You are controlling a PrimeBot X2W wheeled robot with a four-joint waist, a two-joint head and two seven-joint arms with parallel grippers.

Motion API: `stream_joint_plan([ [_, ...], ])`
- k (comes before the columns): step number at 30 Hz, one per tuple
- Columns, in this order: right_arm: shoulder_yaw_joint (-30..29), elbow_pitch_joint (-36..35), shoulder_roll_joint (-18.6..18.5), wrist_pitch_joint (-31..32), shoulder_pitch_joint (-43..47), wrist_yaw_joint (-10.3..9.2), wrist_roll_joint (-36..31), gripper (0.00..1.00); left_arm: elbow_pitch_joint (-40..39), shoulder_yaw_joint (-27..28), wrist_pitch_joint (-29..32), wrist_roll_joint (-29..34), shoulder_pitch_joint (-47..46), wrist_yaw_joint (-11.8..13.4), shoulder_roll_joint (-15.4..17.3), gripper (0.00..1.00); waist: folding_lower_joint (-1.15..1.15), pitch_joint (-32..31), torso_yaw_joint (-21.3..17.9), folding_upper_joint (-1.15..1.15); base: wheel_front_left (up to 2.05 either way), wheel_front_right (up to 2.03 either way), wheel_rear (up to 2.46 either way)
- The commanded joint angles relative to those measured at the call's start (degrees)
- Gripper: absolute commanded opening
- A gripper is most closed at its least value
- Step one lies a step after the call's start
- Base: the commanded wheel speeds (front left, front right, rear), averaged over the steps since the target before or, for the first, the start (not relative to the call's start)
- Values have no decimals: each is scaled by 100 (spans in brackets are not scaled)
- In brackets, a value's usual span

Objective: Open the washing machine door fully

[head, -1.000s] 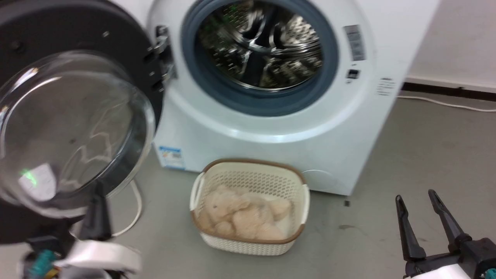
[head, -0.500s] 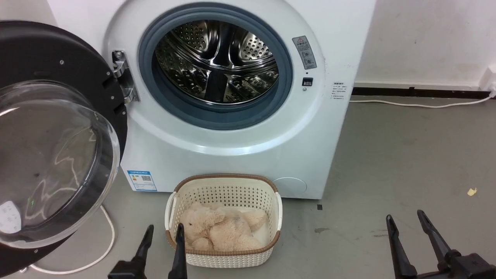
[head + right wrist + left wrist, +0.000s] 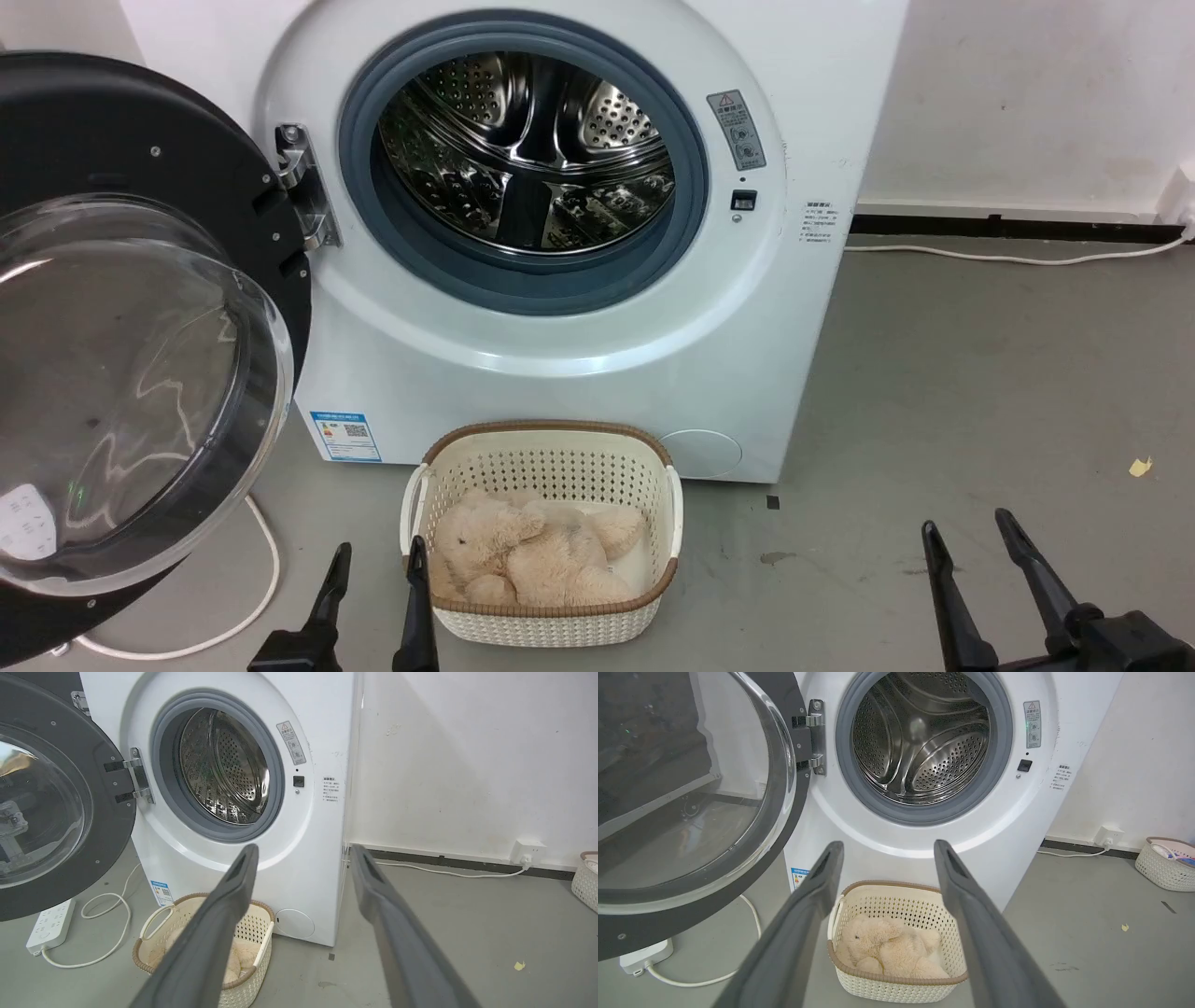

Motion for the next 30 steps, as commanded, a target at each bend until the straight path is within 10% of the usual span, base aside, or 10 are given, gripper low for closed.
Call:
stream_joint_plan([
  [1,18,17,25,-24,53,3,23,100,6,17,-31,44,53,-40,-42,100,0,2,11,0,0,0,0],
  [11,42,10,26,-25,62,3,44,100,-8,91,-31,138,46,-162,-149,100,0,20,44,0,0,0,0],
  [12,37,8,0,1,0,0,2,0,-2,72,1,113,0,-144,-125,0,0,20,45,0,0,0,0],
  [30,60,3,2,167,-91,-1,-46,0,-46,173,173,264,-72,-230,-152,0,0,59,51,0,0,0,0],
])
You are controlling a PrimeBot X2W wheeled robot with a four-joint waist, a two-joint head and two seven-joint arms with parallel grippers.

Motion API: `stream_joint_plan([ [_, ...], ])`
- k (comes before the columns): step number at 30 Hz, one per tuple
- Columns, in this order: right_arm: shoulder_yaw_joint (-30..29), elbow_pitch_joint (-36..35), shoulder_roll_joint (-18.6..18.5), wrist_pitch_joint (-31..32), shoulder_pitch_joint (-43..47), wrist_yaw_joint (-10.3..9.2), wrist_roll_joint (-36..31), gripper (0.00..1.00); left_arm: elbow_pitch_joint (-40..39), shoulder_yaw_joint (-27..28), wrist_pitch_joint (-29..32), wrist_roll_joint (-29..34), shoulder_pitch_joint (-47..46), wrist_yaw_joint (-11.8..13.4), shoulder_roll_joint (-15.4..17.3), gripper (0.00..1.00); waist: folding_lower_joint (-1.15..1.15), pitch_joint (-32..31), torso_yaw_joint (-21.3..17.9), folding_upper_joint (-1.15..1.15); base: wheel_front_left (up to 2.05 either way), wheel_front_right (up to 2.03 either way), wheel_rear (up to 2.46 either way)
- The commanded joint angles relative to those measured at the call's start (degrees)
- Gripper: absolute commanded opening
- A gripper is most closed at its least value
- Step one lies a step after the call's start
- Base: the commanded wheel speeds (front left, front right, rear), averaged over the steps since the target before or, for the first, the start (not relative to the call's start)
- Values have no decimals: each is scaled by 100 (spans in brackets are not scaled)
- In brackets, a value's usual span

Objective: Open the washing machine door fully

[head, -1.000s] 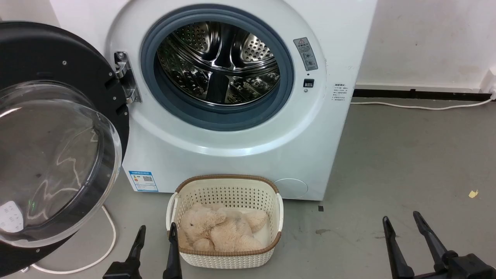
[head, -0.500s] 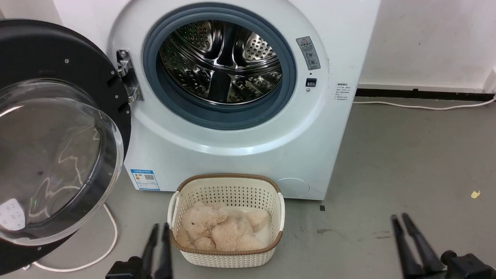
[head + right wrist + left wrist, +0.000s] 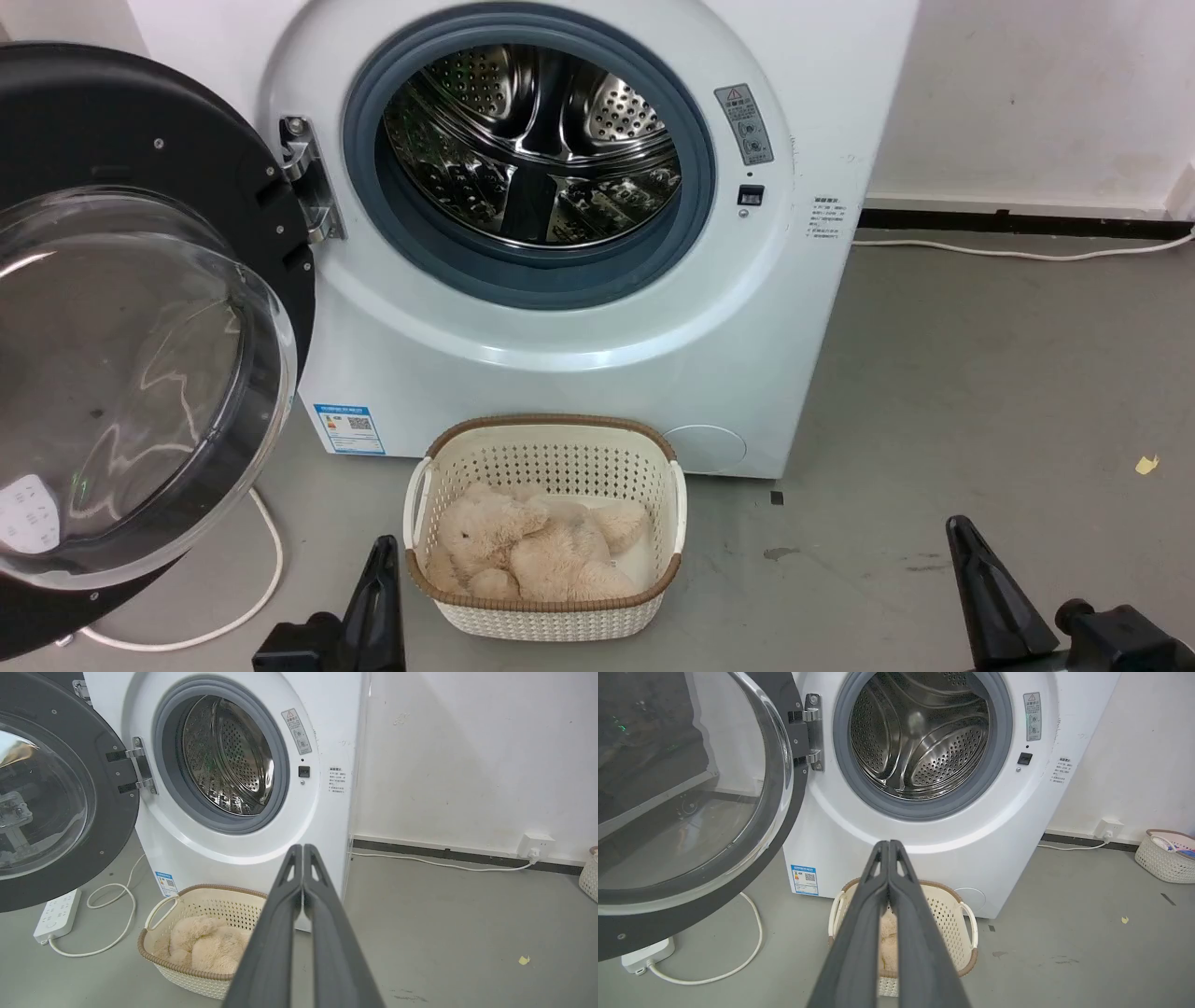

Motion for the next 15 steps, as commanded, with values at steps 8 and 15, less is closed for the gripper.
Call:
stream_joint_plan([
  [8,21,-7,5,113,-121,1,-63,0,-57,104,115,147,-97,-88,-50,0,0,23,2,0,0,0,0],
  [15,33,-9,6,196,-165,1,-86,0,-80,161,197,226,-132,-132,-68,0,0,41,4,0,0,0,0],
])
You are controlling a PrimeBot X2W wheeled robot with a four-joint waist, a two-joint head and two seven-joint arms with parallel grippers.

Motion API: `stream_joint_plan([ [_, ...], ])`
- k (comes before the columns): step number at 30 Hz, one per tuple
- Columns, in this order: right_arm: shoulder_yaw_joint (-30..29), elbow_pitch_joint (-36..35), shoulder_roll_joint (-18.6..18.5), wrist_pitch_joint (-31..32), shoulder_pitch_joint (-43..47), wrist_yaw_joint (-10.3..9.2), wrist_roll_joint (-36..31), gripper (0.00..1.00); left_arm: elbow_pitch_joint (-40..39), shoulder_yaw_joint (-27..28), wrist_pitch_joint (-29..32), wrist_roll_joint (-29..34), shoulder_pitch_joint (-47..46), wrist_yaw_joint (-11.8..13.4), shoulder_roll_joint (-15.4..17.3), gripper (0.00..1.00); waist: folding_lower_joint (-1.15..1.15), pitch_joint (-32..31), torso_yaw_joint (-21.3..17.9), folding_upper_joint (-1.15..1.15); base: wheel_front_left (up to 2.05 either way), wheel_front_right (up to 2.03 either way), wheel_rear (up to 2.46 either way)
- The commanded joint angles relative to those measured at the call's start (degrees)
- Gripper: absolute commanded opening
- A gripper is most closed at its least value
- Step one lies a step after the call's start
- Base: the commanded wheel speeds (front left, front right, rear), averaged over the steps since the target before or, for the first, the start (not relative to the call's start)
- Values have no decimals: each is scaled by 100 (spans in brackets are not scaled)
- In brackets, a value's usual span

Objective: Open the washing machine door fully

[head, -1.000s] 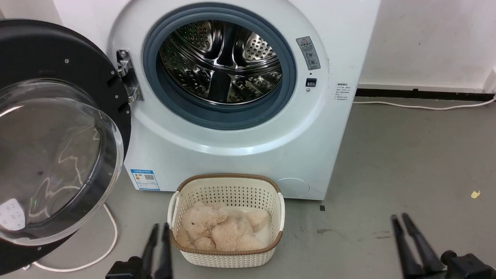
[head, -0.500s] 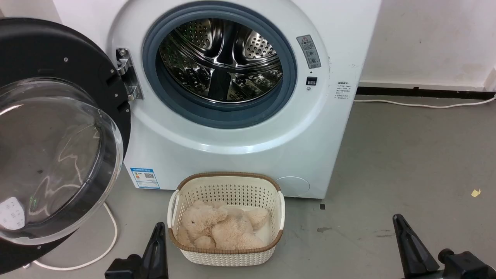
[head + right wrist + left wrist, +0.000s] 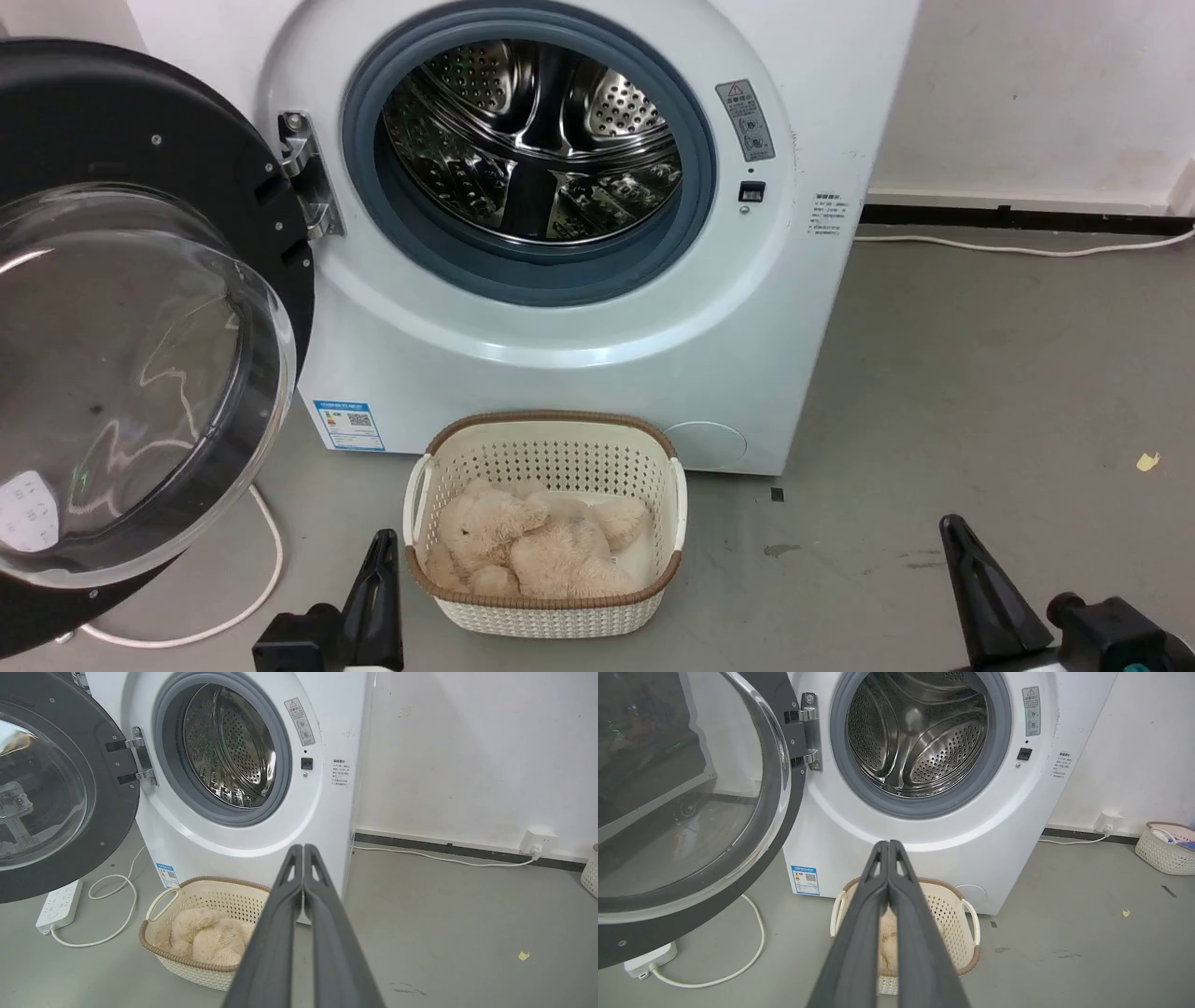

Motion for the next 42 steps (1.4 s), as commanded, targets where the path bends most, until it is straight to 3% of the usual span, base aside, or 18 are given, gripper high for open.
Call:
stream_joint_plan([
  [1,6,-10,6,43,-143,1,-38,0,-40,45,47,83,-94,-39,-42,0,0,6,1,0,0,0,0],
  [42,85,-26,16,572,-426,3,-185,0,-188,412,571,591,-318,-322,-156,0,0,121,11,0,0,0,0],
])
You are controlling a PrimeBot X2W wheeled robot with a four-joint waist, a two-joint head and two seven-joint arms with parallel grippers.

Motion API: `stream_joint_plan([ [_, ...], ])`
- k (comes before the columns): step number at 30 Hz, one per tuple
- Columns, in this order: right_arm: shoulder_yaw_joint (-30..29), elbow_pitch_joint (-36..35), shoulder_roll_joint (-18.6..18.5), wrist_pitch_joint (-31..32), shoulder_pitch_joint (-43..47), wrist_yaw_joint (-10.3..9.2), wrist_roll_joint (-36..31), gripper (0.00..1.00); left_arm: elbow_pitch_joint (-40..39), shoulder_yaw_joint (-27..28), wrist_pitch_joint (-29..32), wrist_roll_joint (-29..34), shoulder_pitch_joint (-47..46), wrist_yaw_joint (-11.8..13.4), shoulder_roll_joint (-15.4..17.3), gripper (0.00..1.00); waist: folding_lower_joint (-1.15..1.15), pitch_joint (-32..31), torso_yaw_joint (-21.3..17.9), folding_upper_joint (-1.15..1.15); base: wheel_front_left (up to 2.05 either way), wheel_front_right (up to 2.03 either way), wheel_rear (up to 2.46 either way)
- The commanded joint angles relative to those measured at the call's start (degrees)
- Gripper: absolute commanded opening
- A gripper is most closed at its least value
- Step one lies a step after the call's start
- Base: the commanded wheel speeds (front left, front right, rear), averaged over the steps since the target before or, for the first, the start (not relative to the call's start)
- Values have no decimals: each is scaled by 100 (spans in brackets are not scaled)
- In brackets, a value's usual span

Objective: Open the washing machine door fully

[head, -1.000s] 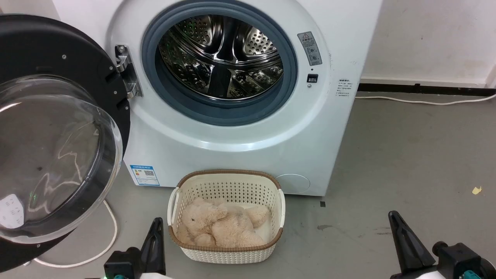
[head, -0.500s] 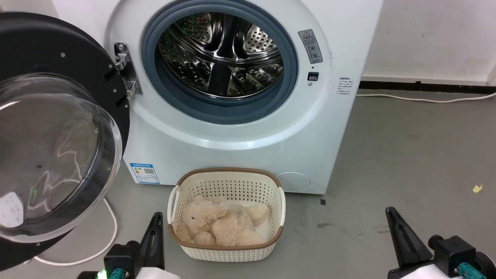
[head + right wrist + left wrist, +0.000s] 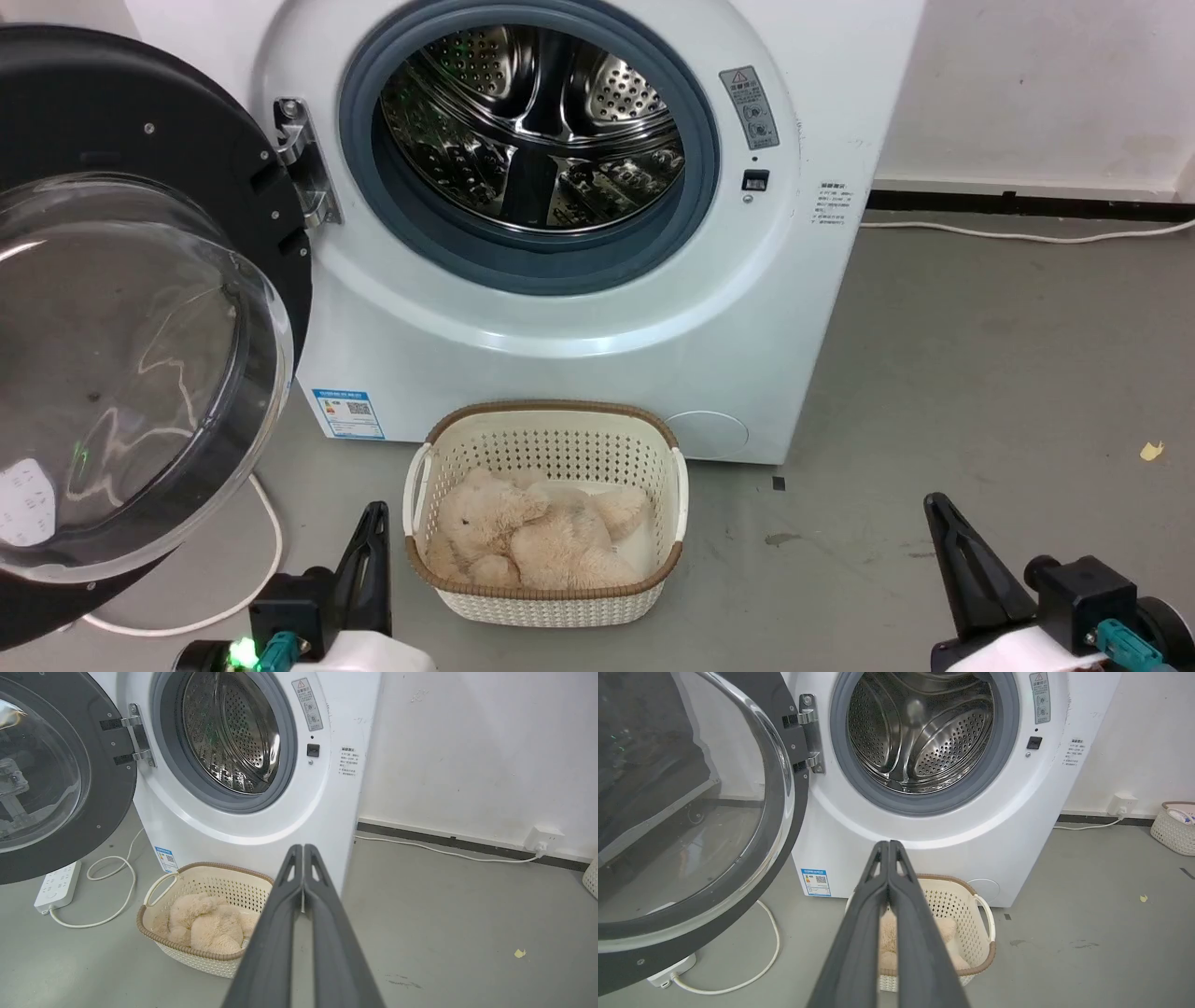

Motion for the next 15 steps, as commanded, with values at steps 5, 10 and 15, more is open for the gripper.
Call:
stream_joint_plan([
  [5,22,-19,17,71,-128,3,-39,0,-42,70,67,97,-115,-58,-31,0,0,12,1,0,0,0,0],
  [10,31,-21,18,130,-160,3,-56,0,-58,111,126,153,-140,-90,-43,0,0,25,2,0,0,0,0],
  [15,40,-23,19,189,-191,3,-72,0,-75,152,184,210,-165,-121,-56,0,0,37,4,0,0,0,0],
])
